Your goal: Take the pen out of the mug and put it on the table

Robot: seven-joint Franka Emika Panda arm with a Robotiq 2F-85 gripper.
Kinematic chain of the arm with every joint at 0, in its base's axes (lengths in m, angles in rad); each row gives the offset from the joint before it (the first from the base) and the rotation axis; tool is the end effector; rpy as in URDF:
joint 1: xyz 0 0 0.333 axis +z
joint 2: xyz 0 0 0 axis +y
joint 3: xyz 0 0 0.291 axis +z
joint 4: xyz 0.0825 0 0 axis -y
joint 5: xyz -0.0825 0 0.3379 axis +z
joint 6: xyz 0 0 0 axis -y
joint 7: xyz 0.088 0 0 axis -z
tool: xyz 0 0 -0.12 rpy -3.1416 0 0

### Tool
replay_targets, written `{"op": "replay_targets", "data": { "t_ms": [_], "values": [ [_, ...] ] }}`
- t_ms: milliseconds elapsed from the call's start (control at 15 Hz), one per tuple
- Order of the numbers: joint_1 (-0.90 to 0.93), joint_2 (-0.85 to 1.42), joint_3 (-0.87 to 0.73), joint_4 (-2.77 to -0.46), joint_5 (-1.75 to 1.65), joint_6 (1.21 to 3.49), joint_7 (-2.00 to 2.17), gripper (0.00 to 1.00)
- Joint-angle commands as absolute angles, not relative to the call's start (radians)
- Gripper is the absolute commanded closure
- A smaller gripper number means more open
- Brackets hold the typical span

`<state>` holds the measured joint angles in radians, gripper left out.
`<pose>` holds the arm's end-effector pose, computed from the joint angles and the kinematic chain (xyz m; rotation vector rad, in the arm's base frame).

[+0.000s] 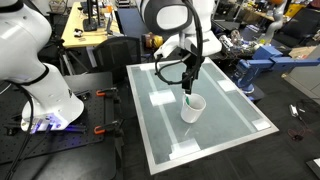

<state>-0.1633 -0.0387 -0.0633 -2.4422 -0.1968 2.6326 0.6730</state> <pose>0.4610 -0.1026 0.3354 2.8525 -1.1045 0.3806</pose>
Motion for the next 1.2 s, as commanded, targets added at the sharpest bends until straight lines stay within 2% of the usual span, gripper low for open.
{"op": "replay_targets", "data": {
  "t_ms": [0, 1133],
  "values": [
    [-0.158, 0.011, -0.089, -2.455, -0.205, 2.693, 0.716, 0.0],
    [-0.11, 0.047, -0.112, -2.425, -0.226, 2.67, 0.748, 0.0]
  ]
}}
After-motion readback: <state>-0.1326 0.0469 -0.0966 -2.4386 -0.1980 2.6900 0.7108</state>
